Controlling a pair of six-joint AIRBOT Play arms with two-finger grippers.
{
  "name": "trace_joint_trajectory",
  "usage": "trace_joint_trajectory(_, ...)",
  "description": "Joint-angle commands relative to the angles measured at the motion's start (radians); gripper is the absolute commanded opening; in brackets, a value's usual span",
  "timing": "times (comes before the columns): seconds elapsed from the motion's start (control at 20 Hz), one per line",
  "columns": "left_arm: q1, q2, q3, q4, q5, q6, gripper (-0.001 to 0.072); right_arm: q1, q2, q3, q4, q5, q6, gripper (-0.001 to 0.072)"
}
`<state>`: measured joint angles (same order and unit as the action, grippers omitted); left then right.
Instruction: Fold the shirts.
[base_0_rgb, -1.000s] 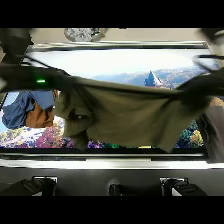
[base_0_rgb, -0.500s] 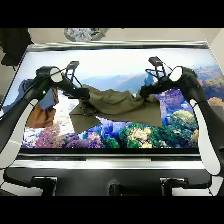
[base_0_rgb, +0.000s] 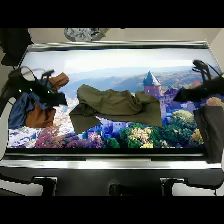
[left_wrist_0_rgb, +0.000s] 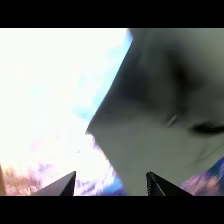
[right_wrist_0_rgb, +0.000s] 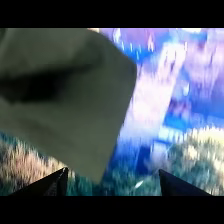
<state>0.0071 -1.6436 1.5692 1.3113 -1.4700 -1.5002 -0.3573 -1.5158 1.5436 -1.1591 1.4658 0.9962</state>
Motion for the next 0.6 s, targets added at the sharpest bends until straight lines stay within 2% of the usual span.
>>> trace_joint_trajectory(0.0, 0.032, 0.001, -0.201, -0.04, 0.075, 0.021, 0.051, -0.101, 0.005, -0.096, 0.002, 0.13, -0.034, 0.0662)
trace_joint_trajectory(0.15, 0.027, -0.002, -0.291, -0.094, 0.204, 0.021, 0.051, -0.1, 0.005, -0.174, 0.0, 0.098, -0.049, 0.0662)
trace_joint_trajectory(0.35, 0.024, -0.039, -0.295, -0.143, 0.261, 0.065, 0.0509, -0.099, 0.004, -0.226, 0.0, 0.055, -0.059, 0.0662)
trace_joint_trajectory(0.55, 0.006, -0.059, -0.295, -0.172, 0.35, 0.061, 0.0456, -0.099, 0.004, -0.276, 0.0, 0.035, -0.063, 0.0662)
